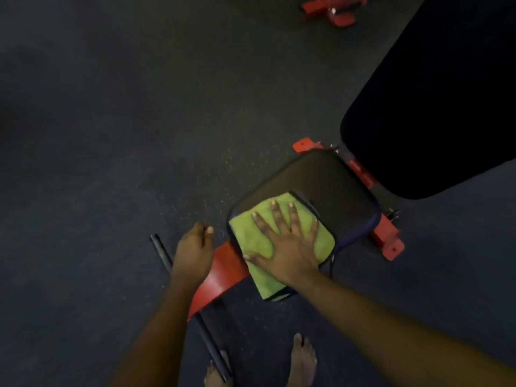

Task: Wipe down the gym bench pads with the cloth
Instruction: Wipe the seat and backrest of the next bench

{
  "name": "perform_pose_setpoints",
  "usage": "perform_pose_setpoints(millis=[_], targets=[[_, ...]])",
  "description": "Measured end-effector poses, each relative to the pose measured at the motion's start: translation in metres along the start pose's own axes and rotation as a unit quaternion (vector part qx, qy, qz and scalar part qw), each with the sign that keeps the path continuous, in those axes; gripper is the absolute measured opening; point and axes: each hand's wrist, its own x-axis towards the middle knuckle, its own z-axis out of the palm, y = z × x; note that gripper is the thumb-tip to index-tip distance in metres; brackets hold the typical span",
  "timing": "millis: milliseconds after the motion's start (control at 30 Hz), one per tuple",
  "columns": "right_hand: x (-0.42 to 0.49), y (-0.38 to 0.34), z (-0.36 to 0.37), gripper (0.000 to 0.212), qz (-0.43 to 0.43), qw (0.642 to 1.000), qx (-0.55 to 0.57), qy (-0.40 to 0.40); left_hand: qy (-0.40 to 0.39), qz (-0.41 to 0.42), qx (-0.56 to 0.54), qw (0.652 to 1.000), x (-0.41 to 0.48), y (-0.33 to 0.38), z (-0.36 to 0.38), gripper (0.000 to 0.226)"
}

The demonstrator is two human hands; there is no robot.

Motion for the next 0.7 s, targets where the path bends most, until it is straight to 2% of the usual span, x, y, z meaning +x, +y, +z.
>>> perform_pose_setpoints(millis=[100, 200, 267, 433, 533, 633, 700], targets=[[-0.013, -0.001, 0.020, 0.090, 0.003, 0.998, -0.001, 0.066, -0.050, -0.031, 0.019, 0.998, 0.014, -0.019, 0.031, 0.038], [-0.010, -0.005, 0.019, 0.091, -0.002, 0.997, -0.010, 0.081, -0.102, -0.100, 0.046, 0.989, 0.019, -0.036, 0.047, 0.055], [0.016, -0.011, 0.015, 0.086, -0.011, 0.996, -0.018, 0.084, -0.098, -0.122, 0.061, 0.986, 0.021, -0.045, 0.052, 0.060], [0.074, -0.019, 0.000, 0.069, -0.050, 0.996, -0.035, 0.072, -0.060, -0.160, 0.031, 0.985, 0.023, -0.050, 0.051, 0.065], [0.032, -0.002, 0.008, 0.062, -0.050, 0.993, -0.007, 0.105, -0.068, -0.151, 0.036, 0.986, 0.020, -0.048, 0.051, 0.065], [-0.024, 0.005, 0.025, 0.061, -0.092, 0.993, -0.028, 0.068, -0.085, -0.150, 0.051, 0.984, 0.020, -0.047, 0.047, 0.064], [-0.019, 0.001, 0.029, 0.062, -0.120, 0.990, -0.046, 0.061, -0.084, -0.147, 0.051, 0.984, 0.020, -0.047, 0.047, 0.061]])
